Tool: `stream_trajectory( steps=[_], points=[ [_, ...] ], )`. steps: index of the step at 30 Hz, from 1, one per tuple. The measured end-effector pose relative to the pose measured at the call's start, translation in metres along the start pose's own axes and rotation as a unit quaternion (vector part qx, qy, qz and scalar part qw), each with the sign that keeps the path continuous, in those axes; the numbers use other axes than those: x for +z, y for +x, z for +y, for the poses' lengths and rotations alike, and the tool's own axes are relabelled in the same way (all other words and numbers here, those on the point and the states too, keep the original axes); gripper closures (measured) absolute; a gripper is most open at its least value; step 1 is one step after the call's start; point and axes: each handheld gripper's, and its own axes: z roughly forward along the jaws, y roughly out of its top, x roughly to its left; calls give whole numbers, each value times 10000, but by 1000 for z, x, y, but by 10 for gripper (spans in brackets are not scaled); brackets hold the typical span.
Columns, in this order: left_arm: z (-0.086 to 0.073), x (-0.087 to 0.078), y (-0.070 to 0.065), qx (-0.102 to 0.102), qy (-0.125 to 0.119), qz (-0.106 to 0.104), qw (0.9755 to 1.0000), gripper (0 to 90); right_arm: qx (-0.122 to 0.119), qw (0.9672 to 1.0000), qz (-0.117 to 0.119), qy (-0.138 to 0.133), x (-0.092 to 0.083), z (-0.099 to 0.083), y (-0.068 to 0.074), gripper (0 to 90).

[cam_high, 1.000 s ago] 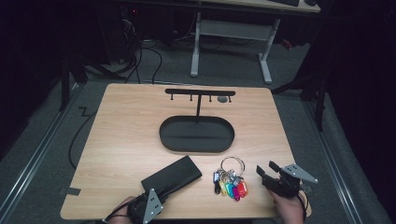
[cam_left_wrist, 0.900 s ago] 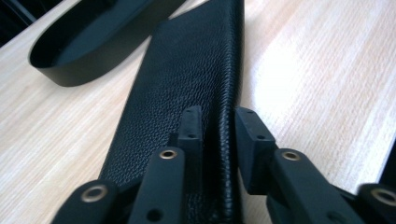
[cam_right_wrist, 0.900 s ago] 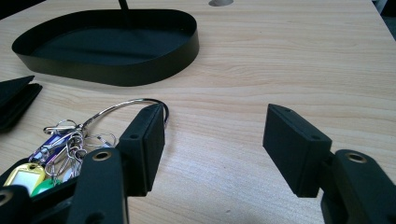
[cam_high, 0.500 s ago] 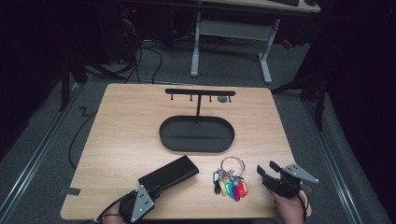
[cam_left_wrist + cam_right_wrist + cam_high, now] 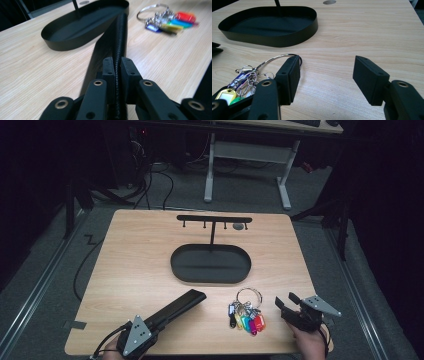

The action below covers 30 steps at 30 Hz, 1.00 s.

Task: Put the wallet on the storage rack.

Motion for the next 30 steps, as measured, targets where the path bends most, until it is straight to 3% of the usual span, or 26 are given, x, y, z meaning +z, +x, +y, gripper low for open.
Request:
stream_trajectory(
  steps=[8,16,26,30],
  points=[
    [0,-6,10,-391,-172,-138,9990,832,-6,10000,4,25,1,0,0,393],
    [1,-11,11,-543,-324,-244,9977,832,-15,10000,4,15,1,0,1,394],
    [-7,-14,31,-1101,-452,-304,9924,832,-58,10000,4,40,3,0,2,395],
    [-10,-15,37,-1212,-487,-346,9908,830,-62,10000,3,51,3,0,3,395]
  ],
)
